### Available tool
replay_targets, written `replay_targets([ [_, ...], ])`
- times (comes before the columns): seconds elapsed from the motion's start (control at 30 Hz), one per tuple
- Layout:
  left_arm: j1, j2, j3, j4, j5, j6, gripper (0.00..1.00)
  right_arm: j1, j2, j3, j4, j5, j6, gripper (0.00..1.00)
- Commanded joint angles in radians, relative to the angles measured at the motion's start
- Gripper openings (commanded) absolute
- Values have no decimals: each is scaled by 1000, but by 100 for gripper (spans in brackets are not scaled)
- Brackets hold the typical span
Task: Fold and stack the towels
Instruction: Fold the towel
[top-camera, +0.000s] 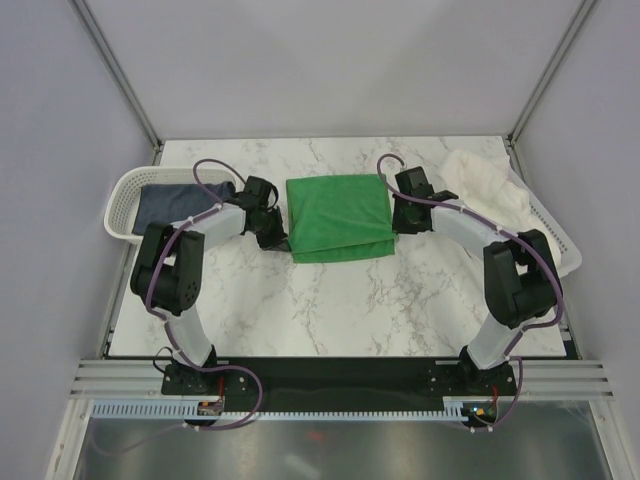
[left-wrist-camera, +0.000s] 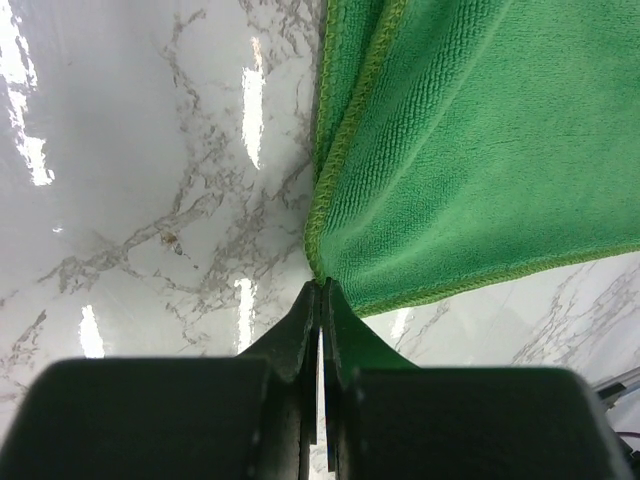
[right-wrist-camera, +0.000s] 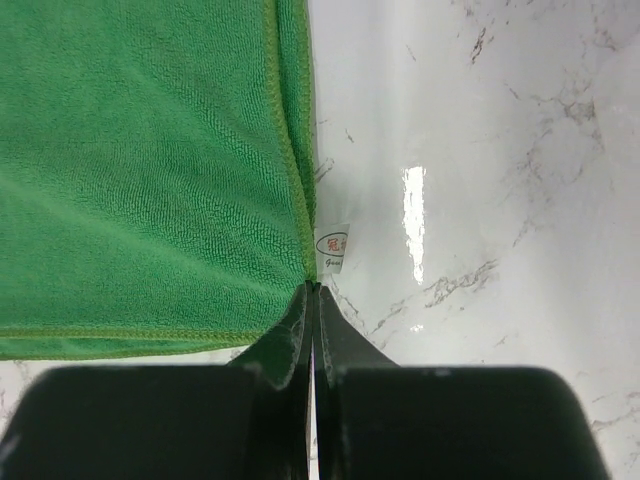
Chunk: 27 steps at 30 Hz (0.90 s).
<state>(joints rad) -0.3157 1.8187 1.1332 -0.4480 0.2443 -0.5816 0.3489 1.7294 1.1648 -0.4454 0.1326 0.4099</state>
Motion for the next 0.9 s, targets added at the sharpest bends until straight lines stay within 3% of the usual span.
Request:
replay_targets([
  [0.0,1,-44,45,-24,-2,28,2,-8,-54,45,-1,1,-19,0],
  [0.53,-6,-159,106,-100,-36,46,2,-47,-137,65,-29,-4,-25,0],
  [0.87,-49,-95,-30,-40,-60,55,2,-47,-107,-158,95,-96,6,0],
])
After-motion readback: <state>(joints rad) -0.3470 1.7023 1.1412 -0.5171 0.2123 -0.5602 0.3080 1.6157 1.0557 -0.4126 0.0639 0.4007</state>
